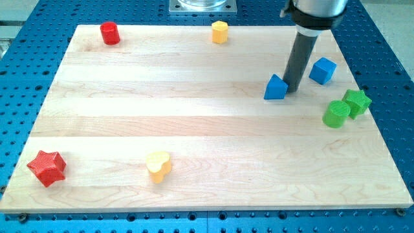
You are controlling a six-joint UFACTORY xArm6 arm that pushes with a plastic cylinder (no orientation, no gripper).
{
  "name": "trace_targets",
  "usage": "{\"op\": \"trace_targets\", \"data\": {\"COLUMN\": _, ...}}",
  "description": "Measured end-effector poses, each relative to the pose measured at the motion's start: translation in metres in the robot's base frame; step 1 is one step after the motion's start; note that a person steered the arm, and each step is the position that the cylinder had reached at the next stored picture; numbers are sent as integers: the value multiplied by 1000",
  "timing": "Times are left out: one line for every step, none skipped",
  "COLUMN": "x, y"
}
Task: Move the blue cube to the bottom left of the yellow hexagon
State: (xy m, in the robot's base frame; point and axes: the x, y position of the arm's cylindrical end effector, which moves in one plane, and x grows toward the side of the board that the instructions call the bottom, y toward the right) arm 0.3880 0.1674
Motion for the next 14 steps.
{"op": "trace_targets", "data": {"x": 33, "y": 29}}
{"op": "trace_targets", "data": {"x": 15, "y": 69}}
{"op": "trace_targets", "data": {"x": 8, "y": 35}}
{"op": "trace_targets", "data": {"x": 6, "y": 64}}
{"op": "trace_targets", "data": {"x": -7, "y": 89}}
{"op": "trace_targets", "data": {"x": -31, "y": 46}}
{"op": "trace_targets", "data": {"x": -37, "y": -20}}
{"op": "trace_targets", "data": {"x": 0, "y": 10}}
{"op": "trace_targets", "data": {"x": -36, "y": 49}}
{"op": "trace_targets", "data": {"x": -64, "y": -21}}
{"op": "trace_targets", "data": {"x": -82, "y": -47}}
{"op": "trace_targets", "data": {"x": -77, "y": -10}}
{"op": "trace_targets", "data": {"x": -53, "y": 18}}
{"op": "trace_targets", "data": {"x": -66, "y": 20}}
